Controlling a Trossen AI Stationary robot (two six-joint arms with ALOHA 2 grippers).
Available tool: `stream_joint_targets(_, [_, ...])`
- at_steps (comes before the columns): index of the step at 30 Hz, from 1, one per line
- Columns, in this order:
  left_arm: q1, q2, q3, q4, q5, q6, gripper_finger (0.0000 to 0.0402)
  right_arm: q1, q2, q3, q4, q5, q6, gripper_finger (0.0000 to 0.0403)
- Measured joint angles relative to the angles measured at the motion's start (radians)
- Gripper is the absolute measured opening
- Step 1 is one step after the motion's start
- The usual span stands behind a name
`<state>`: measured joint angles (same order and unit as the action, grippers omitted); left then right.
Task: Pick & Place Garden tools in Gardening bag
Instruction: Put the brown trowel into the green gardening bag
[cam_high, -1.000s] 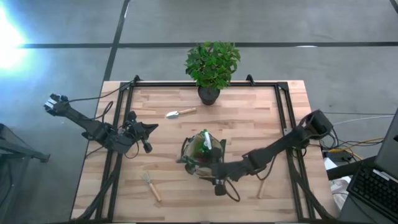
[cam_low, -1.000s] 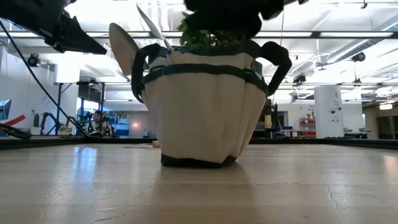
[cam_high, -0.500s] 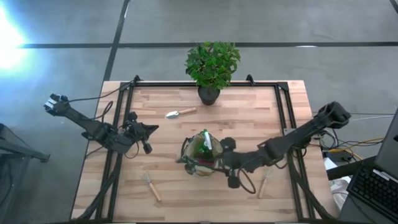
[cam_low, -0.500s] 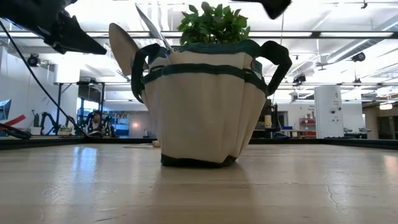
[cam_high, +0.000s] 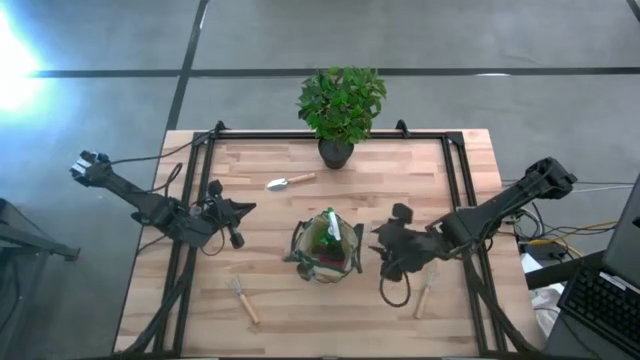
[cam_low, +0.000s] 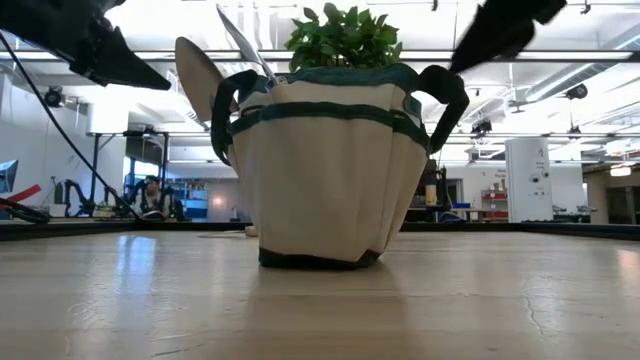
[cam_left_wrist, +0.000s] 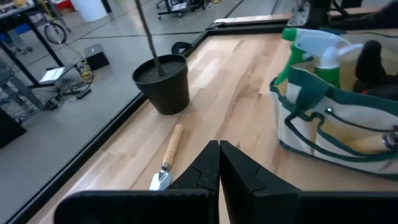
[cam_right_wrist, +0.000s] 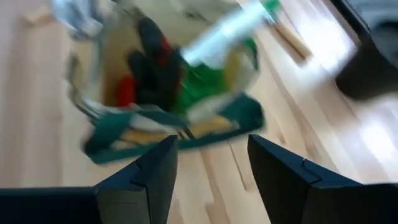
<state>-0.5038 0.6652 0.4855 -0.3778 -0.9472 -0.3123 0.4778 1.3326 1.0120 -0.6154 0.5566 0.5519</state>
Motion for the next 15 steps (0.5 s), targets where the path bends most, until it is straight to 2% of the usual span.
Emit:
stream_joint_targets(5, [0.054,0.002,0.007,-0.008,0.104,-0.012,0.0059,0.000,-0.004,0.000,-0.126,0.001,0.122,0.0187])
stream_joint_targets(9, [0.135,0.007,0.026,-0.042,0.179,-0.024,0.0103,0.000,-0.004,0.000,-0.157,-0.004,0.147,0.0187])
stream_joint_targets(15, [0.321,0.031,0.082,-0.116,0.405,0.004,0.0132,0.000,-0.004,0.000,-0.222,-0.003,0.143,0.0187])
